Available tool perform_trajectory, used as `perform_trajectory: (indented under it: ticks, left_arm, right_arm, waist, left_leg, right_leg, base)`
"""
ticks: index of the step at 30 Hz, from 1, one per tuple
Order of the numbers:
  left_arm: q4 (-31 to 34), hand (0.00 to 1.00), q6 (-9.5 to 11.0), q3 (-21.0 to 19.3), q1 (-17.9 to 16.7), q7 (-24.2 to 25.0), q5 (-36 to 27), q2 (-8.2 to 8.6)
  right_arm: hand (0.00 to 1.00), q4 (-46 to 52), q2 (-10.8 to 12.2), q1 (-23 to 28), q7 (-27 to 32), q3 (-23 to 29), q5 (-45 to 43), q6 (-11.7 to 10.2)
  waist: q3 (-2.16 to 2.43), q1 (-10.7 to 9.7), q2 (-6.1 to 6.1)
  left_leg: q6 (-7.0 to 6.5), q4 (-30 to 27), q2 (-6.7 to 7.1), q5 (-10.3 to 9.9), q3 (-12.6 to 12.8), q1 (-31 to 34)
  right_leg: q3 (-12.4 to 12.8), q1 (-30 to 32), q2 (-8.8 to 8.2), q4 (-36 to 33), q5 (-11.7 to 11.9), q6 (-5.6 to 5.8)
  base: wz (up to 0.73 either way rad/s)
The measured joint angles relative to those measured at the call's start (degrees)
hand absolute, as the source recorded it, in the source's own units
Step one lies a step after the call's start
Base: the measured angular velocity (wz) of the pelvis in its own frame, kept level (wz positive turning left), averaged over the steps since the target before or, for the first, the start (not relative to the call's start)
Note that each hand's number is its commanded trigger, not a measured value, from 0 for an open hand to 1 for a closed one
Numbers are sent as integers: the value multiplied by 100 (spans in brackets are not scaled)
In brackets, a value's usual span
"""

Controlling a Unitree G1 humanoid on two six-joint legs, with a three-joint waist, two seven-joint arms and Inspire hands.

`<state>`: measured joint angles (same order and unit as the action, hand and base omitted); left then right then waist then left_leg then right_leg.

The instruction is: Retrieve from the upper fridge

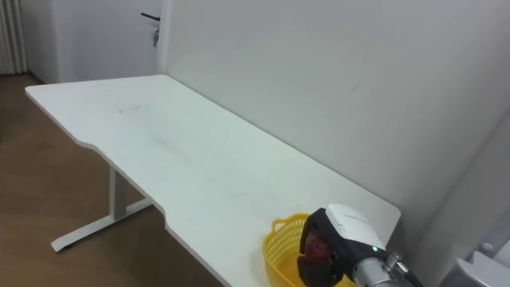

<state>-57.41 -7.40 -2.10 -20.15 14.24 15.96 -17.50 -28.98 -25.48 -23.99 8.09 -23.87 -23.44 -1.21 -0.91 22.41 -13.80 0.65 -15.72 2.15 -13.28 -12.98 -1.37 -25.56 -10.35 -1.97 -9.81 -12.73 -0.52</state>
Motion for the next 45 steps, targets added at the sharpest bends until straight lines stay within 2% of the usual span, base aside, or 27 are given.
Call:
perform_trajectory:
  ticks: [7, 11, 15, 22, 33, 36, 42, 44, 45]
  left_arm:
    - [28, 0, -34, -3, -93, -4, 60, -4]
    - [126, 0, -91, 1, -92, -27, 117, -4]
    - [162, 0, -105, 5, -101, -28, 118, -3]
    - [233, 0, -109, 4, -253, -25, 117, 4]
    - [244, 0, -111, 5, -382, -110, 114, 6]
    - [251, 0, -170, -3, -383, -159, 126, 27]
    - [237, 0, -240, 5, -414, -194, 215, 62]
    - [259, 0, -259, 2, -454, -226, 226, 114]
    - [274, 0, -258, 2, -468, -226, 226, 127]
  right_arm:
    - [0, -23, -48, -1, 210, 58, 194, -4]
    - [0, -23, -61, -1, 310, 59, 276, -4]
    - [0, -23, -63, -1, 332, 60, 305, -4]
    - [0, -22, -65, -1, 384, 91, 444, -7]
    - [0, -175, -75, 2, 587, 97, 719, -30]
    - [0, -291, -75, 43, 600, 98, 732, 11]
    - [0, -280, -75, 43, 610, 114, 735, 11]
    - [0, -156, -74, 54, 611, 169, 725, 12]
    - [0, -81, -74, 56, 611, 198, 726, 11]
  waist:
    - [-16, -32, 28]
    - [-24, -32, 63]
    - [-11, -37, 98]
    - [-8, -49, 137]
    - [-16, -201, 228]
    - [-15, -229, 236]
    - [6, -290, 266]
    - [50, -321, 330]
    - [57, -332, 349]
  left_leg:
    - [1, -22, 1, -1, -9, -14]
    - [0, -65, 10, -2, -5, 0]
    - [-2, -75, 34, -1, -9, -5]
    - [-52, -90, 65, -30, 17, -83]
    - [-56, -88, 70, -32, 18, -111]
    - [-56, -86, 69, -32, 17, -125]
    - [-56, -97, 70, -32, 20, -146]
    - [-57, -91, 70, -33, 54, -193]
    - [-58, -87, 66, -33, 75, -214]
  right_leg:
    - [-139, -73, -14, 3, -8, 13]
    - [-140, -81, -18, -3, -17, 29]
    - [-138, -87, -38, -7, -26, 43]
    - [-130, -166, -76, -23, -46, 77]
    - [-119, -191, -78, -22, -46, 77]
    - [-119, -206, -78, -22, -46, 77]
    - [-72, -223, -73, -22, -45, 77]
    - [9, -209, -74, -22, -45, 76]
    - [29, -206, -73, -23, -45, 76]
  base:
    - [7]
    - [1]
    - [0]
    - [0]
    - [0]
    - [0]
    - [-1]
    - [-10]
    - [-14]
